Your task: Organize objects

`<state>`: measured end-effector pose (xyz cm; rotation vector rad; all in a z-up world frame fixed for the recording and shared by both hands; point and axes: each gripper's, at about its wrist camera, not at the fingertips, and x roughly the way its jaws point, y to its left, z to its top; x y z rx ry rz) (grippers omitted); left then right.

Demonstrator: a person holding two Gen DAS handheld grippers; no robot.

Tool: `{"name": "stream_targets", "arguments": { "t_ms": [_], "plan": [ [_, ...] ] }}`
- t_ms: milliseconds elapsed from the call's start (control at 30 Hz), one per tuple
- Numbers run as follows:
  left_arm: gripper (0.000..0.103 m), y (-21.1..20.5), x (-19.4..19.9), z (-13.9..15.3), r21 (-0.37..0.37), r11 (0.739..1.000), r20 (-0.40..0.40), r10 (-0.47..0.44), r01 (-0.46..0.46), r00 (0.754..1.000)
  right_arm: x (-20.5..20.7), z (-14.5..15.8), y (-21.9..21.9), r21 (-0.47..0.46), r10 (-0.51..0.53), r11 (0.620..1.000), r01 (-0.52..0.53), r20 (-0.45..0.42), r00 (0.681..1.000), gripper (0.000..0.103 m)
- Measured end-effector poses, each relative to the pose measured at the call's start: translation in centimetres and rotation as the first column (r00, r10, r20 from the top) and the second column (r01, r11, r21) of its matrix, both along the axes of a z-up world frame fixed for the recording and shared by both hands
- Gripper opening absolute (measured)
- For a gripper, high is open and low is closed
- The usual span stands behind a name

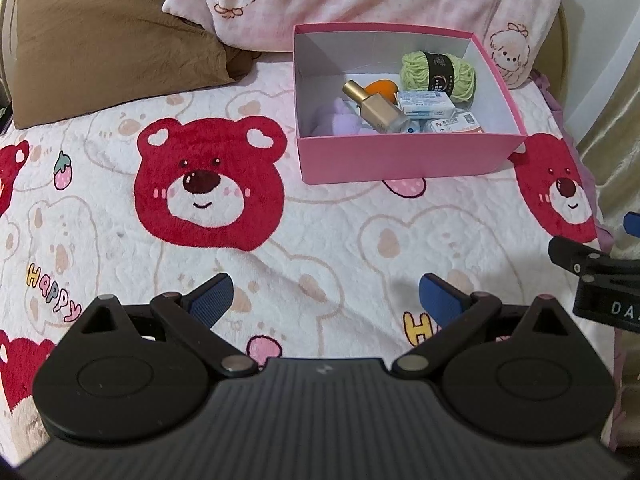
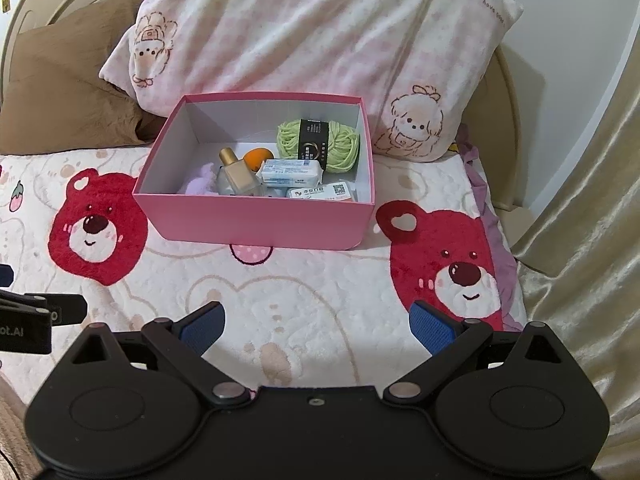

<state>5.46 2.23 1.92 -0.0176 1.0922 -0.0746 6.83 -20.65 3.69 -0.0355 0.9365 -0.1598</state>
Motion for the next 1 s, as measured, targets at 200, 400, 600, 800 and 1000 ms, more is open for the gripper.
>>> {"name": "stream_targets", "arguments": {
  "t_ms": [200,400,600,800,1000],
  "plan": [
    [0.101,0.5,-0.2,0.2,-0.012,1.0,0.002,0.008,-0.008,1.0,-0.3,0.3,0.5,0.0,0.008,1.0,-0.008,0.008,1.0,0.1],
    [0.101,0.7,-0.2,0.3,-0.017,1.0,0.003,0.018,-0.018,1.0,-0.4,0.3,0.7,0.006,0.005,1.0,-0.005,0.007,1.0,0.1],
    [0.101,1.2,-0.1,0.1,-0.018,1.0,-0.007,0.024,-0.024,1.0,-0.4,0.2,0.8,0.013,-0.001,1.0,0.001,0.005,1.0,0.1],
    [0.101,1.3,-0.1,0.1,-0.018,1.0,-0.011,0.02,-0.02,1.0,-0.3,0.2,0.6,0.022,-0.007,1.0,0.007,0.001,1.0,0.1],
    [0.101,1.2,-0.2,0.0,-0.008,1.0,-0.006,0.008,-0.009,1.0,-0.4,0.3,0.5,0.029,-0.003,1.0,0.003,0.003,1.0,0.1]
  ]
}}
